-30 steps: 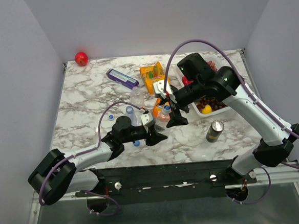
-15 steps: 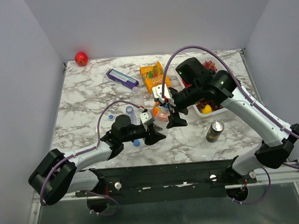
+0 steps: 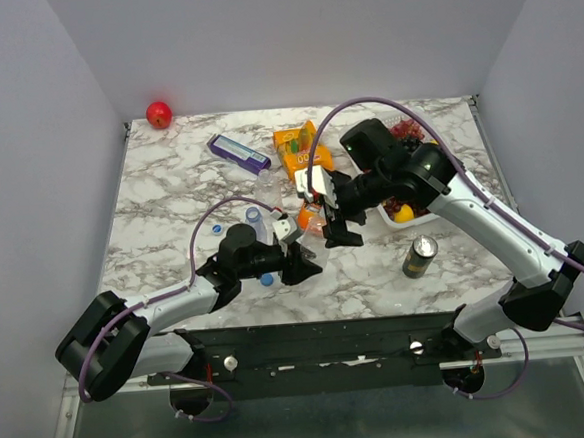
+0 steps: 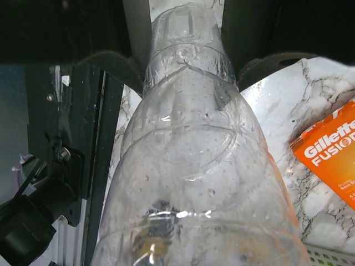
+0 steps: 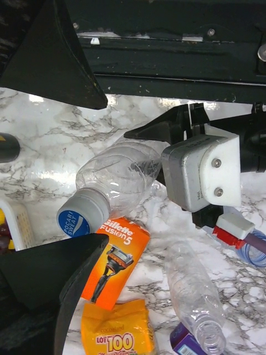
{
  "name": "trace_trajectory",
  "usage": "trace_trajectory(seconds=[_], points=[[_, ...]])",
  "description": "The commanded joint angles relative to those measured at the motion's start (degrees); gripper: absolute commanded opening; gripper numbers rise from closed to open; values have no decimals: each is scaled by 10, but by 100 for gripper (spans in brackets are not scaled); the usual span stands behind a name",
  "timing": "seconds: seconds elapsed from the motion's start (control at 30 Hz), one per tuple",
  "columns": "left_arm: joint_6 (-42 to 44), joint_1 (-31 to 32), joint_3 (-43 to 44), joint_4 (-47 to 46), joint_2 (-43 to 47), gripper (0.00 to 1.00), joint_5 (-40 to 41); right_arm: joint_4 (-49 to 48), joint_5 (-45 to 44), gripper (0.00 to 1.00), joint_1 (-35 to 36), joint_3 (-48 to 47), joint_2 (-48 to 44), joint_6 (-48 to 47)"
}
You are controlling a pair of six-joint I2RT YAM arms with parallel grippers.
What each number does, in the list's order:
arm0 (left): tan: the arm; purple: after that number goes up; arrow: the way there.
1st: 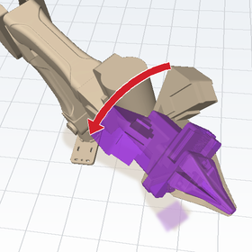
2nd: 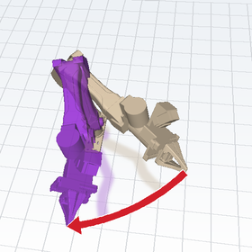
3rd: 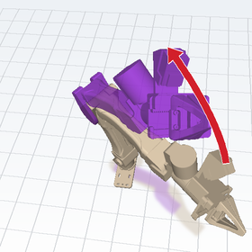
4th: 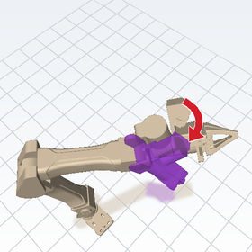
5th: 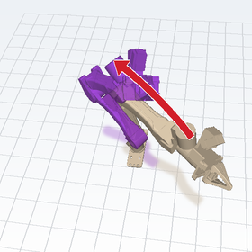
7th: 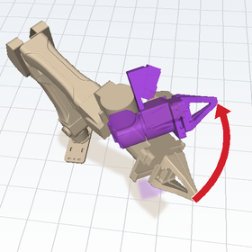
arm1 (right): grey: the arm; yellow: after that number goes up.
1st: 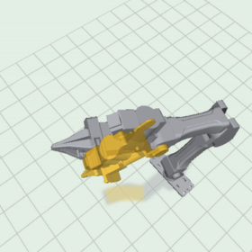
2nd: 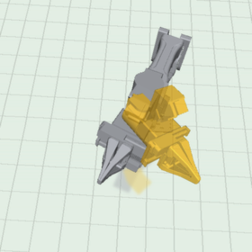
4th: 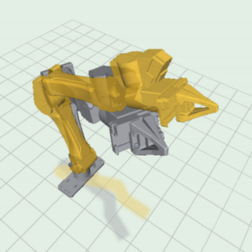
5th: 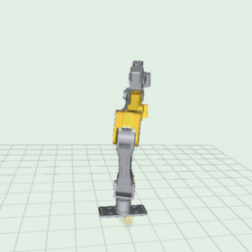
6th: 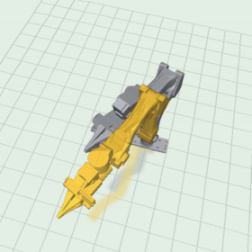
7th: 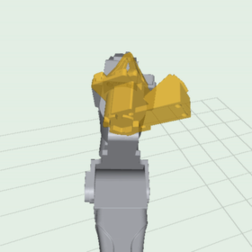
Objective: Screw on the bottle caps
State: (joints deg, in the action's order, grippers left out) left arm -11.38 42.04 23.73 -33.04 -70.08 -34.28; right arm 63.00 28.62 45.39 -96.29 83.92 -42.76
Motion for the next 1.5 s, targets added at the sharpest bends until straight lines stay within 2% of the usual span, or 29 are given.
trace_trajectory(seconds=[0.0, 0.1, 0.13, 0.2, 0.23, 0.43, 0.63, 1.2, 1.4, 1.47], points=[[20, -7, 14, -70, 19, 0, 4, 67, -67, 100, -6, -16, 7, 61], [43, -7, 15, -48, 16, 0, -17, 71, -37, 100, -29, -82, 14, 81], [57, -6, 14, -35, 16, 0, -24, 70, 4, 100, -36, -117, 11, 66], [72, -7, 13, -22, 19, 0, -34, 57, 20, 100, -41, -130, -8, 27], [82, -7, 14, -5, 19, 0, -42, 63, 29, 100, -42, -130, -14, -39], [173, -6, 39, 74, 16, 0, -78, 129, 48, 94, -40, -83, -45, -228], [206, -6, 53, 98, 15, 0, -76, 190, 73, 89, -31, -63, -41, -304], [229, -6, 71, 90, 2, 0, -74, 226, 91, 61, -30, -40, -8, -333], [232, -6, 71, 91, -1, 0, -63, 244, 93, 42, -30, -65, 18, -305], [220, -6, 66, 75, 0, 0, -39, 242, 88, 30, -30, -69, 28, -273]])
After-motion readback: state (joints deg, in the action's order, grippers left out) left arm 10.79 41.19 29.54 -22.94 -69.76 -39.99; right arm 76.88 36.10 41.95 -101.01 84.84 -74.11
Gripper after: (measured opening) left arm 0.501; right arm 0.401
